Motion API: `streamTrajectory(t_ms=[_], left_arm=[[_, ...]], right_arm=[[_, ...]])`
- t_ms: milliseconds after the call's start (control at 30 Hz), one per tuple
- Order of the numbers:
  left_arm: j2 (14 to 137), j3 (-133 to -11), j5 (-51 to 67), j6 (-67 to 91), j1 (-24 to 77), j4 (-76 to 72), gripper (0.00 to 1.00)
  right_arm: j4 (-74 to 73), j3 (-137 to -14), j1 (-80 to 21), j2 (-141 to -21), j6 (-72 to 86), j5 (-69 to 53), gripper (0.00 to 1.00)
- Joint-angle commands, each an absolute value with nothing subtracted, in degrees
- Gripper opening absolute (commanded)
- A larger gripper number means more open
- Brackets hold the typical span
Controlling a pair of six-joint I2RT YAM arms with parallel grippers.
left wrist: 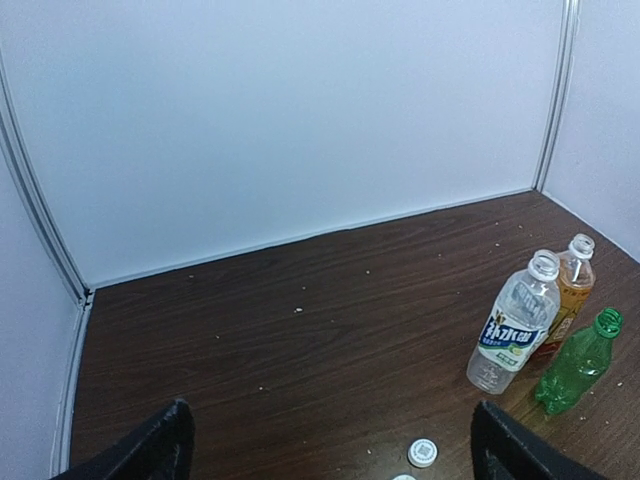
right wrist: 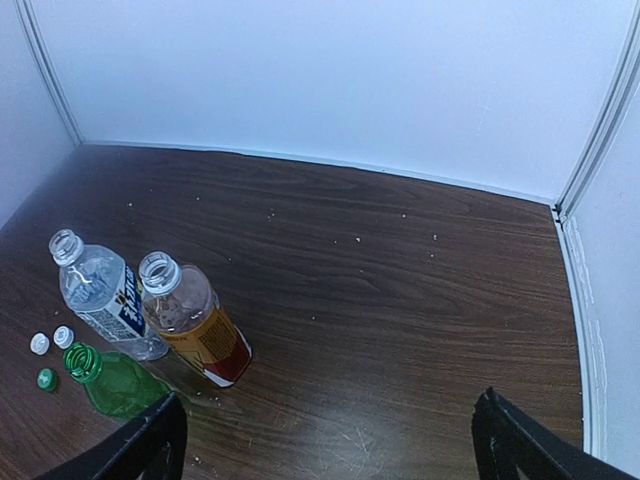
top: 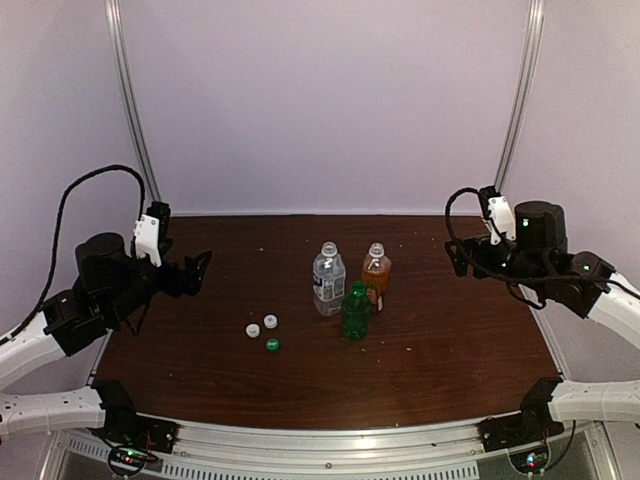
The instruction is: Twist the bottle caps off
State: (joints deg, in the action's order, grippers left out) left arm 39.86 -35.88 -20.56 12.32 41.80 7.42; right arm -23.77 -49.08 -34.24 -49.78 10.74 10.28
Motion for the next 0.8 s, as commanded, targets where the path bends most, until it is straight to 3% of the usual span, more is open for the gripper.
streamTrajectory(t_ms=[0, 767], left_arm=[[39.4, -35.7, -20.0, 11.9, 41.4, 4.7, 0.98], [40.0, -35.5, -19.9, 11.8, 41.4, 4.0, 0.98]], right_arm=[[-21.8, -48.7, -33.9, -49.7, 11.1, 10.3, 1.00], [-21.0, -47.3, -33.8, -50.9, 11.6, 9.3, 1.00]])
